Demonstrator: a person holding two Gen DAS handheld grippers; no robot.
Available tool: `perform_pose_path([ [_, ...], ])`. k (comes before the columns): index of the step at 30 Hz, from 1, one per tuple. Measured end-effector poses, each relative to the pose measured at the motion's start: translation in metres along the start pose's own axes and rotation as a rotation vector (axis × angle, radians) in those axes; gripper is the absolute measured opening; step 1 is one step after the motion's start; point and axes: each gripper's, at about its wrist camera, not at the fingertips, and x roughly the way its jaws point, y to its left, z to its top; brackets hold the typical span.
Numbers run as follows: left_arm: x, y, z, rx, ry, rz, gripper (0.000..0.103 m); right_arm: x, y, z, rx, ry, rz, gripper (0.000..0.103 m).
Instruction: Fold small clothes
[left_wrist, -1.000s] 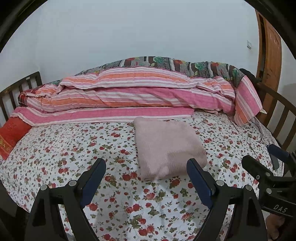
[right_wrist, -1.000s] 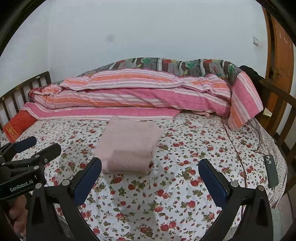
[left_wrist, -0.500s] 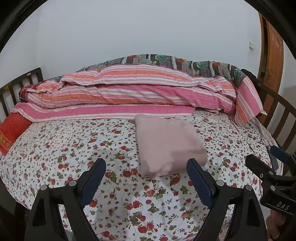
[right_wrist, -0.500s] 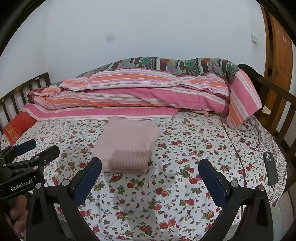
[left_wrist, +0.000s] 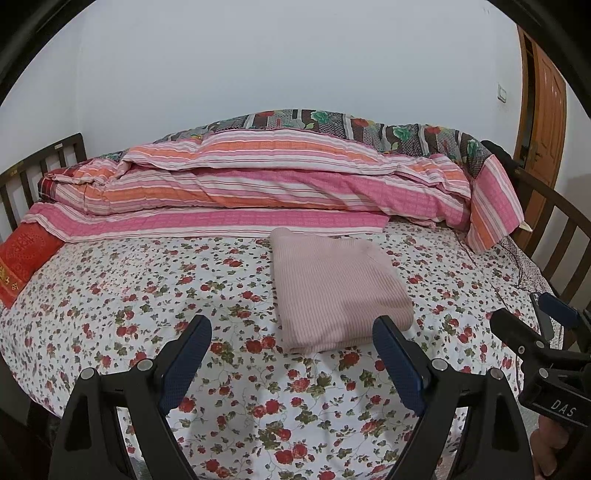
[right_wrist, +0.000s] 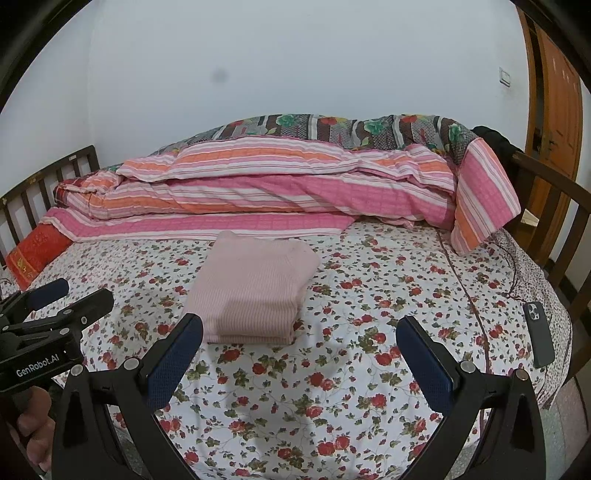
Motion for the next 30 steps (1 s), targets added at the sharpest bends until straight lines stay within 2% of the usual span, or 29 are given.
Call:
perform_pose_path([
  [30, -0.0007, 0.0031, 0.0003, -0.002, -0.003, -0.004, 0.089, -0.0019, -0.0020, 0.0004, 0.004, -0.003, -0.003, 0.102],
])
